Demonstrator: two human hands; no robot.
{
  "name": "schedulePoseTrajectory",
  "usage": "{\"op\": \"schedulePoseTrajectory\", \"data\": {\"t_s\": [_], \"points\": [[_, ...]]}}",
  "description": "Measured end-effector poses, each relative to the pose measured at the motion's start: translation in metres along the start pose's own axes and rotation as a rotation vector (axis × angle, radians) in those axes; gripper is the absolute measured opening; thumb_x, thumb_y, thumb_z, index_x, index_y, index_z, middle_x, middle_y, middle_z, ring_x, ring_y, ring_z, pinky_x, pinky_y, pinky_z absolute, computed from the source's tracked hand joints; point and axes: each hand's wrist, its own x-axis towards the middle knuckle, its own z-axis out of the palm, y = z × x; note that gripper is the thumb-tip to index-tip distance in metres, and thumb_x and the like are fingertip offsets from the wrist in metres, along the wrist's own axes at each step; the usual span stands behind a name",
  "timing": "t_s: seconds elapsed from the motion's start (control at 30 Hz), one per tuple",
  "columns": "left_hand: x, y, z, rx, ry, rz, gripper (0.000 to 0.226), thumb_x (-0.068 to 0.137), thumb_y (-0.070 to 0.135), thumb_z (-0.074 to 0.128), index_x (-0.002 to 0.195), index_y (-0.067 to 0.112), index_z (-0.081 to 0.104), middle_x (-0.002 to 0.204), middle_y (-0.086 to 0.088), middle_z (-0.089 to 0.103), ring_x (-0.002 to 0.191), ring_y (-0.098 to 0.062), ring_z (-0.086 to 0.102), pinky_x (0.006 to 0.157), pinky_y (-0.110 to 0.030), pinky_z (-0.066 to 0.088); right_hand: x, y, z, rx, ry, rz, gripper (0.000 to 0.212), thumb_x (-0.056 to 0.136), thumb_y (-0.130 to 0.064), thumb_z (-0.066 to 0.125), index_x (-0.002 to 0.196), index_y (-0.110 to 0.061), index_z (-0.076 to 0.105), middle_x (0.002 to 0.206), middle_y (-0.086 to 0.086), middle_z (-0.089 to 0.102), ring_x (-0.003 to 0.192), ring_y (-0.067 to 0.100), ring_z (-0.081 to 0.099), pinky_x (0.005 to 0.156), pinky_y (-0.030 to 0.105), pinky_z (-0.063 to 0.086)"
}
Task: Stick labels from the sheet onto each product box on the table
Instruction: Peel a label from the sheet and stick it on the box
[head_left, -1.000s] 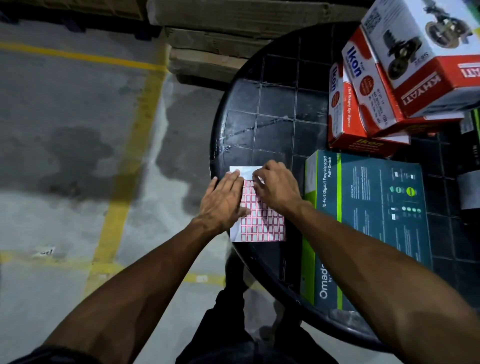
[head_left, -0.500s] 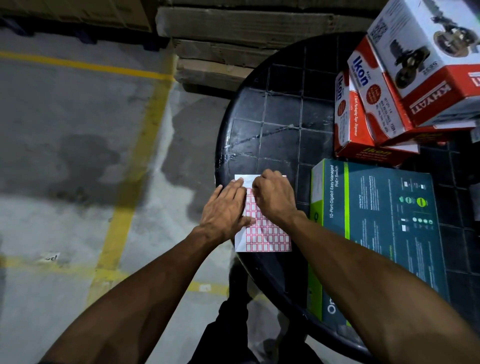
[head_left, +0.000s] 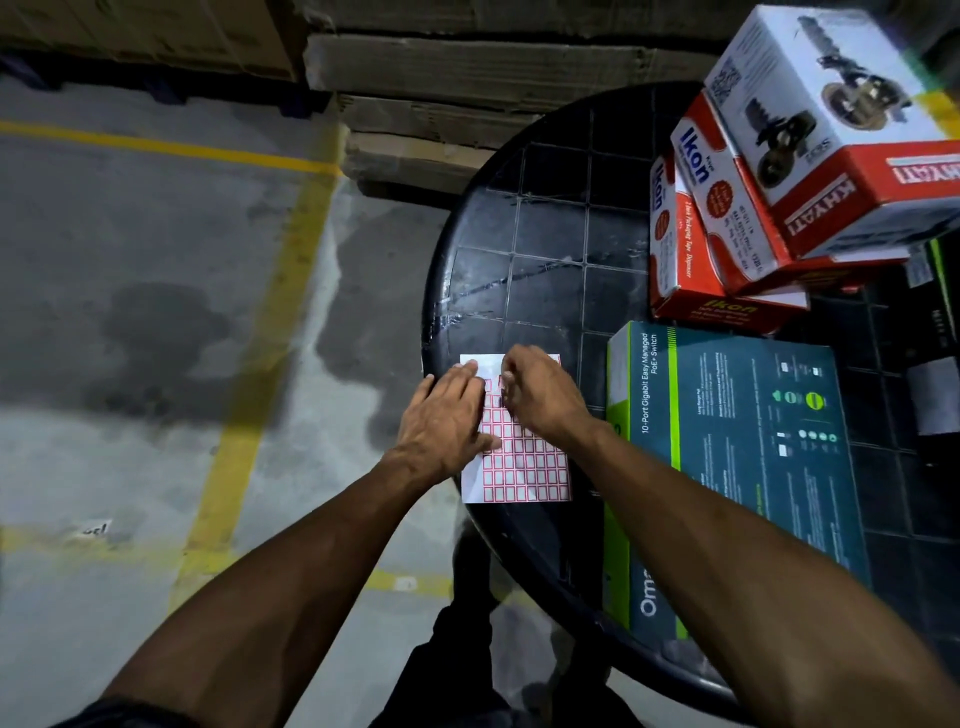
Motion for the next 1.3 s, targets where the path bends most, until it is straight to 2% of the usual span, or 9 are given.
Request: {"op": "schedulePoseTrajectory", "data": {"t_s": [0.1, 0.27, 0.43, 0.53, 0.63, 0.83, 0.93, 1.07, 1.3], "points": [[-0.002, 0.001, -0.001, 0.02, 0.007, 0.006, 0.077, 0.085, 0.055, 0.063, 0.143, 0.014, 0.032, 0.161, -0.003, 0.017, 0.148, -0.018, 0.013, 0.119, -0.041, 0.01, -0.015, -0.004, -0.014, 0.138, 0.057, 0.055, 0.013, 0.099, -0.017, 0.051, 0.086, -0.019, 0.05, 0.095, -0.001, 0.052, 0.089, 0.021, 0.053, 0.076, 0.037, 0.044], [-0.003, 0.008, -0.005, 0.123, 0.023, 0.015, 0.085, 0.081, 0.059, 0.065, 0.143, 0.009, 0.034, 0.156, -0.012, 0.023, 0.145, -0.026, 0.017, 0.118, -0.043, 0.016, -0.072, 0.005, -0.032, 0.309, 0.314, 0.105, 0.014, 0.098, -0.015, 0.049, 0.086, -0.019, 0.057, 0.094, 0.0, 0.058, 0.085, 0.015, 0.052, 0.069, 0.03, 0.036], [-0.01, 0.013, -0.01, 0.165, 0.106, 0.042, 0.064, 0.079, 0.059, 0.066, 0.122, 0.012, 0.054, 0.126, -0.008, 0.052, 0.119, -0.025, 0.046, 0.105, -0.04, 0.031, -0.152, 0.047, -0.045, 0.325, 0.434, 0.187, 0.021, 0.102, -0.016, 0.046, 0.091, -0.012, 0.064, 0.092, -0.001, 0.061, 0.085, 0.011, 0.051, 0.069, 0.022, 0.032], [-0.016, 0.02, -0.01, 0.21, 0.112, 0.049, 0.054, 0.083, 0.047, 0.065, 0.121, 0.012, 0.054, 0.123, -0.009, 0.056, 0.115, -0.027, 0.048, 0.1, -0.04, 0.035, -0.191, 0.082, -0.054, 0.31, 0.548, 0.266, 0.024, 0.101, -0.019, 0.045, 0.102, -0.008, 0.067, 0.099, 0.0, 0.06, 0.094, 0.015, 0.053, 0.077, 0.019, 0.032], [-0.027, 0.037, -0.011, 0.178, 0.152, 0.067, 0.044, 0.085, 0.033, 0.061, 0.121, 0.009, 0.055, 0.121, -0.012, 0.057, 0.112, -0.031, 0.05, 0.095, -0.042, 0.038, -0.222, 0.116, -0.058, 0.283, 0.602, 0.358, 0.021, 0.096, -0.006, 0.055, 0.115, -0.007, 0.064, 0.111, 0.007, 0.057, 0.107, 0.026, 0.054, 0.091, 0.023, 0.034], [-0.07, 0.112, 0.0, -0.205, 0.013, 0.157, 0.049, 0.094, 0.028, 0.055, 0.137, 0.007, 0.044, 0.128, -0.015, 0.049, 0.114, -0.034, 0.052, 0.093, -0.04, 0.042, -0.269, 0.172, -0.058, 0.163, 0.534, 0.451, 0.05, 0.089, -0.011, 0.066, 0.136, -0.014, 0.05, 0.136, 0.011, 0.049, 0.125, 0.028, 0.045, 0.106, 0.041, 0.036], [-0.097, 0.15, 0.019, -0.324, -0.062, 0.191, 0.052, 0.096, 0.036, 0.052, 0.141, 0.012, 0.038, 0.131, -0.012, 0.047, 0.119, -0.03, 0.049, 0.095, -0.039, 0.042, -0.288, 0.193, -0.053, 0.129, 0.449, 0.374, 0.059, 0.089, -0.014, 0.066, 0.143, -0.012, 0.042, 0.143, 0.01, 0.046, 0.132, 0.029, 0.042, 0.111, 0.042, 0.035], [-0.118, 0.188, 0.036, -0.424, -0.03, 0.066, 0.058, 0.097, 0.038, 0.051, 0.146, 0.014, 0.031, 0.143, -0.009, 0.034, 0.125, -0.029, 0.046, 0.101, -0.037, 0.04, -0.309, 0.217, -0.048, 0.102, 0.358, 0.231, 0.063, 0.093, -0.023, 0.064, 0.148, -0.012, 0.036, 0.15, 0.009, 0.04, 0.139, 0.027, 0.036, 0.113, 0.04, 0.032], [-0.144, 0.231, 0.054, -0.368, -0.005, -0.145, 0.084, 0.092, 0.052, 0.056, 0.155, 0.016, 0.013, 0.162, -0.01, 0.005, 0.146, -0.03, 0.023, 0.114, -0.042, 0.028, -0.331, 0.238, -0.052, 0.106, 0.245, 0.078, 0.068, 0.096, -0.03, 0.06, 0.153, -0.02, 0.025, 0.158, 0.004, 0.028, 0.147, 0.021, 0.022, 0.118, 0.036, 0.022]]}}
